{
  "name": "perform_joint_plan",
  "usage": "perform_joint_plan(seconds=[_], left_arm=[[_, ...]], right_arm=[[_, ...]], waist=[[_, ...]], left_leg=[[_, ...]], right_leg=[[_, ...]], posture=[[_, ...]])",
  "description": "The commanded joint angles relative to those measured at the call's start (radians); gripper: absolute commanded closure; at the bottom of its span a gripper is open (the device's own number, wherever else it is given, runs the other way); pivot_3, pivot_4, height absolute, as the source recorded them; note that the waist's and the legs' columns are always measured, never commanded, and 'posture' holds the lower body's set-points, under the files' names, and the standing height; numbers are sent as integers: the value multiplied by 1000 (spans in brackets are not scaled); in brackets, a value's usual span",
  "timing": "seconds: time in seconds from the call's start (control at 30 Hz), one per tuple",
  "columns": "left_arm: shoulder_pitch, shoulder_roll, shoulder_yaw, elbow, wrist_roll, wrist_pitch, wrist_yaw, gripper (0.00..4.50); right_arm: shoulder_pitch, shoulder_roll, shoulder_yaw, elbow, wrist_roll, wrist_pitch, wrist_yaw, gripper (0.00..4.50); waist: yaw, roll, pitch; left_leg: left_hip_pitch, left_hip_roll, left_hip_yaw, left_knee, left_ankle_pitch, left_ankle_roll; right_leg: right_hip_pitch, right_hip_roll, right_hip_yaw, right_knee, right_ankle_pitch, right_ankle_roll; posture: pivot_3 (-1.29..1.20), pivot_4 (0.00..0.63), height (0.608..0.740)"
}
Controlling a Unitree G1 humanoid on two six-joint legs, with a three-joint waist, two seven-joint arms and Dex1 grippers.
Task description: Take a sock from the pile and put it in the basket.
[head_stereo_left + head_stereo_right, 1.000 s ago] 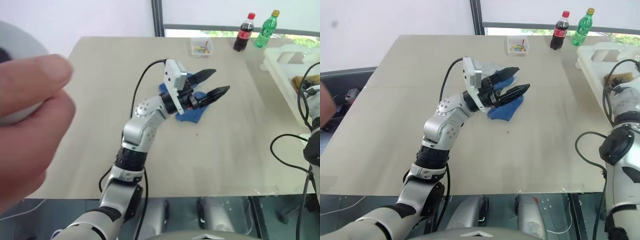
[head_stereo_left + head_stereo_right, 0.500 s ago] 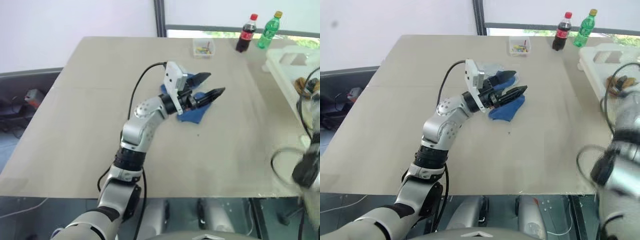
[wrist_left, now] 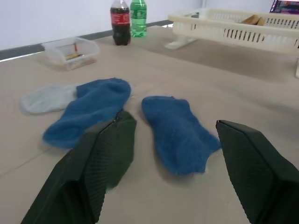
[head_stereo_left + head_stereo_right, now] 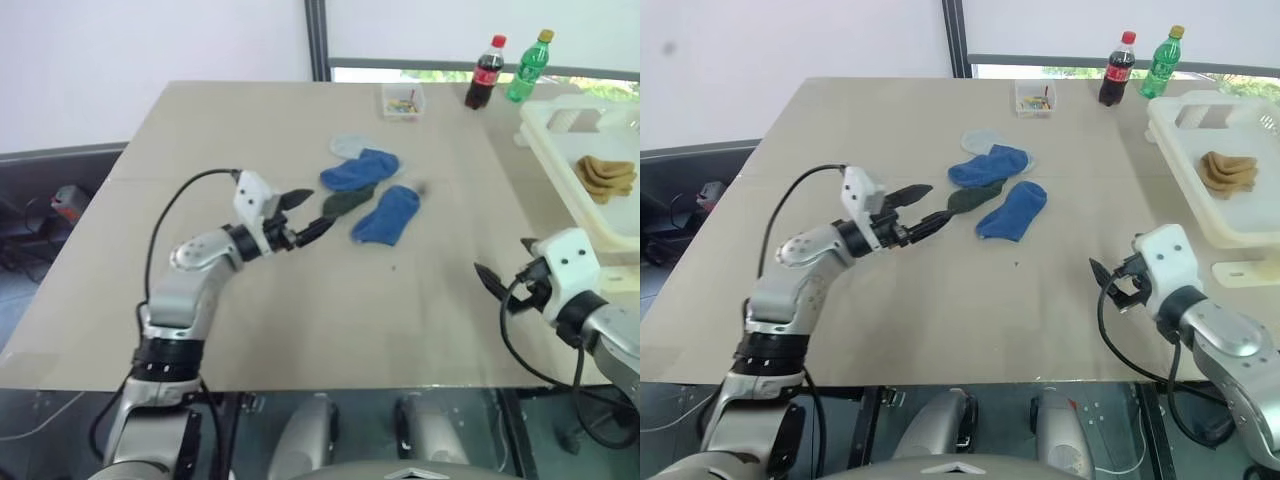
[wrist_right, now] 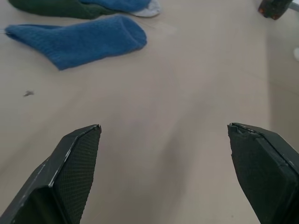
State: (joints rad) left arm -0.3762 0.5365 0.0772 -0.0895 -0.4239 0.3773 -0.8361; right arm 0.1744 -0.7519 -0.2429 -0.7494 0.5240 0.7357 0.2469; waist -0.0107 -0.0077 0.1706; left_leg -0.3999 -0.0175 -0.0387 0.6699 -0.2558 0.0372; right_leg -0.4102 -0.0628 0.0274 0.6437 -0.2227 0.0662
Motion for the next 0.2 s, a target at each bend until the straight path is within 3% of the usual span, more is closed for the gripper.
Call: perform_joint_plan(seconds=[0.03,0.2], left_arm=[[69,67,73,-87,-82,46,-60,820],[150,128,121,-136,-124,83,-82,820]], right_arm=[[48,6,-59,-42,-16,-27,42,22],[66,27,-84,-48,-20,-24,61,22]], waist=[[-3,0,0],[-1,0,0]], left_leg=[[0,1,1,-1,0,0],[1,2,1,-1,0,0]], right_leg=[[0,0,0,0,0,0],[-1,0,1,0,0,0]], posture=[[0,150,740],[0,150,740]])
